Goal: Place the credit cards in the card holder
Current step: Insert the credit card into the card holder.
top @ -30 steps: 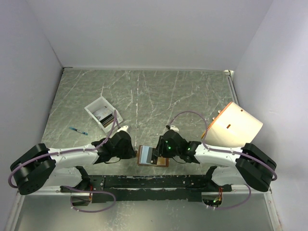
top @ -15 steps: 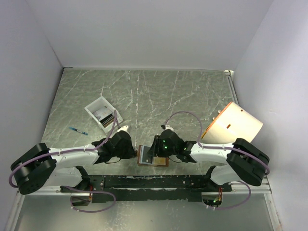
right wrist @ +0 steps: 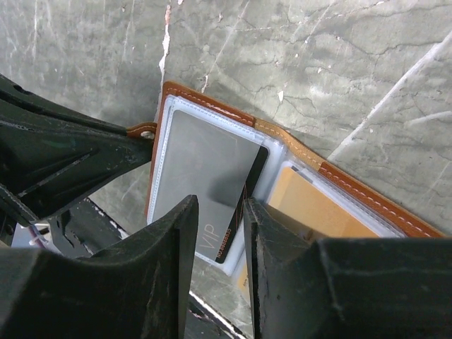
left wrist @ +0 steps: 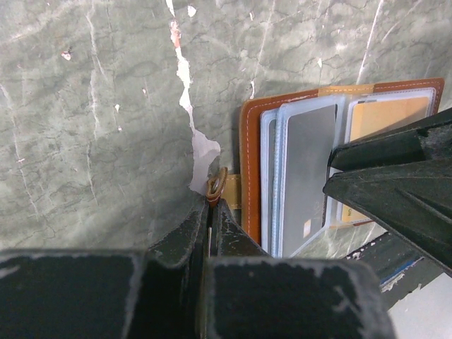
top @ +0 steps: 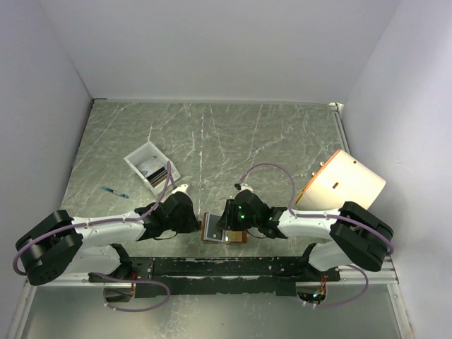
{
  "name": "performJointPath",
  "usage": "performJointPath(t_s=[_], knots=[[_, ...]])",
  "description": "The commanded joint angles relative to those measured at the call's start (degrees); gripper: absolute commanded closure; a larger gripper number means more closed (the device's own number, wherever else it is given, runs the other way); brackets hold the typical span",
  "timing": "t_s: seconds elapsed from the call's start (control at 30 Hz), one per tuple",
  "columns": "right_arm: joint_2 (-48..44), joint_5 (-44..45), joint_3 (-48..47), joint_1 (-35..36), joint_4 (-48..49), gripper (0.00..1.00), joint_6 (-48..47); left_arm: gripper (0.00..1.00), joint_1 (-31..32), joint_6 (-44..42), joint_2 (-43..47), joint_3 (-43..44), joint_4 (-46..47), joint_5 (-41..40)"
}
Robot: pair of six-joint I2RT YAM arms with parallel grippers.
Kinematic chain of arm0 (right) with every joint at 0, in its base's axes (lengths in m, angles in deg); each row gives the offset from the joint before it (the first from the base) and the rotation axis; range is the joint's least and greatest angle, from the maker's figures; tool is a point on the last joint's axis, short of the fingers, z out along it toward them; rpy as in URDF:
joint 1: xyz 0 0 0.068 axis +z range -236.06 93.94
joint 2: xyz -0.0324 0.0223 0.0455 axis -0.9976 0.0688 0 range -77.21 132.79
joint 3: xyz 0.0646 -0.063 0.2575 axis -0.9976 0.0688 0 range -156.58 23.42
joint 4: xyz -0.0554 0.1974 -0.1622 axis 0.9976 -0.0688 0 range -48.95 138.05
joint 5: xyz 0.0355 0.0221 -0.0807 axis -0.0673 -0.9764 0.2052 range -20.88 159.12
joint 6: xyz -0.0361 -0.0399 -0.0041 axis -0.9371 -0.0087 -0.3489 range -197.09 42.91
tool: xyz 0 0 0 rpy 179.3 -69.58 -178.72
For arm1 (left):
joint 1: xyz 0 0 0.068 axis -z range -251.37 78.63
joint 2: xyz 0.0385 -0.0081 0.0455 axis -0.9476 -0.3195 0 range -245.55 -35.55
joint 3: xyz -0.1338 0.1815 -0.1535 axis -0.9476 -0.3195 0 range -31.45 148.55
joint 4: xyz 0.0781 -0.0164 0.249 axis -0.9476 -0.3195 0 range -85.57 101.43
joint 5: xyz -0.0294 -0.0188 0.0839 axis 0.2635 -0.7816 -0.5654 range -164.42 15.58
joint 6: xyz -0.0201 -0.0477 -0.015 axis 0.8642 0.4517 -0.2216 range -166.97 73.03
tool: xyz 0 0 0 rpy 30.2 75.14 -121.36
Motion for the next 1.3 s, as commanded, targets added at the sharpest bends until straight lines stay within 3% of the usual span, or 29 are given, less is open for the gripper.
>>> performJointPath(t_s=[0.0,0.27,0.57,0.83,1.27], knots=[[0.43,0.8,-0.69,0.51,1.58,0.68,-2.0,0.93,0.41,-0.19,-0.51,1.14,-1.77,-1.55],[-5.99,3.77,-1.78,0.55,-7.39,0.65,-3.5,0.87,0.39,-0.05,1.32,2.58,-5.47,-4.29],[-7.24,6.17,-2.56,0.57,-11.49,0.7,-4.07,0.63,0.39,-0.91,6.21,4.62,-5.55,-3.33],[-3.19,3.45,-5.62,0.83,-9.38,0.76,-4.54,0.58,0.31,1.65,7.83,2.26,-0.45,-0.53],[2.54,6.37,-7.93,1.9,-15.06,0.92,-4.6,0.55,-4.89,2.93,9.55,-1.73,5.65,7.5]])
